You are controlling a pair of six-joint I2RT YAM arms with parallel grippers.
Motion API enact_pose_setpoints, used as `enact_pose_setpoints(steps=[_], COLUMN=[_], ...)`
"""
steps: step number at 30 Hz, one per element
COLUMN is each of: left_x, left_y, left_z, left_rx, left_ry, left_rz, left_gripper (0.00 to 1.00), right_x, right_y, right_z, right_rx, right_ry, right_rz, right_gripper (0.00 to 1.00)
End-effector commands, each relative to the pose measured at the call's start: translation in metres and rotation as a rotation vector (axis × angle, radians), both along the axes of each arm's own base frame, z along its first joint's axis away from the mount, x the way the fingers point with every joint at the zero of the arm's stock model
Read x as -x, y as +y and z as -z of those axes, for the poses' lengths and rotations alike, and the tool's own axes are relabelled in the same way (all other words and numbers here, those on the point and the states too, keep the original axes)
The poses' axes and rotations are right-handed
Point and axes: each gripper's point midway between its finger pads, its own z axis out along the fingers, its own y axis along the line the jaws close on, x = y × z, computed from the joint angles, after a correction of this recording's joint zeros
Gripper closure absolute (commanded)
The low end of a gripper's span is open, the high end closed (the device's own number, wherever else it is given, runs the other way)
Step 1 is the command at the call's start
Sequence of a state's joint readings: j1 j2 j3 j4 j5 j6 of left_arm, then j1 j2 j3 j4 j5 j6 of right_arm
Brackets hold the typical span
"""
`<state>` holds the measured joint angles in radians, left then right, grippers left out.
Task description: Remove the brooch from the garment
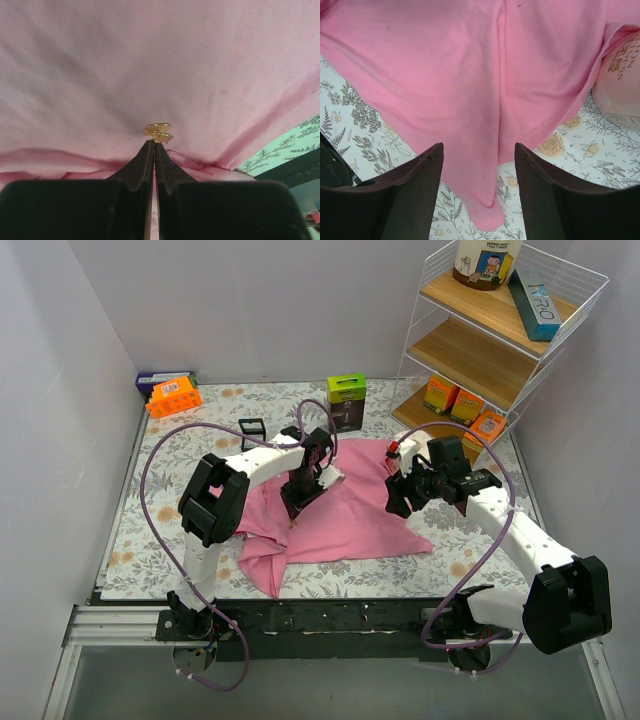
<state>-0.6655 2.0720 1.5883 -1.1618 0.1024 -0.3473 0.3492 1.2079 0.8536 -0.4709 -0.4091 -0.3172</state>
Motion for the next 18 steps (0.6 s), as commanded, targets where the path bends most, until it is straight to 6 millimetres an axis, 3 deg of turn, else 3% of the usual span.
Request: enact_pose_setpoints(steps=[1, 12, 18], left_x=[0.003, 0.003, -0.006], left_y=[0.001, -0.003, -0.008], left_z=[-0.02, -0.011, -0.028], left_rx=[0.024, 0.023, 0.052], left_ry=[-0.039, -0.014, -0.065], left_rz=[0.006, 0.004, 0.001], left_gripper=[1.0, 1.0, 1.0], right_x=[-0.001, -0.001, -0.001], right_y=[0.004, 0.003, 0.003], right_z=[-0.006, -0.008, -0.007], right_rx=[-0.032, -0.033, -0.03], right_ry=[-0.017, -0.021, -0.017], right_rz=[-0.009, -0.008, -0.006], right_gripper=[0.34, 0.33, 0.34])
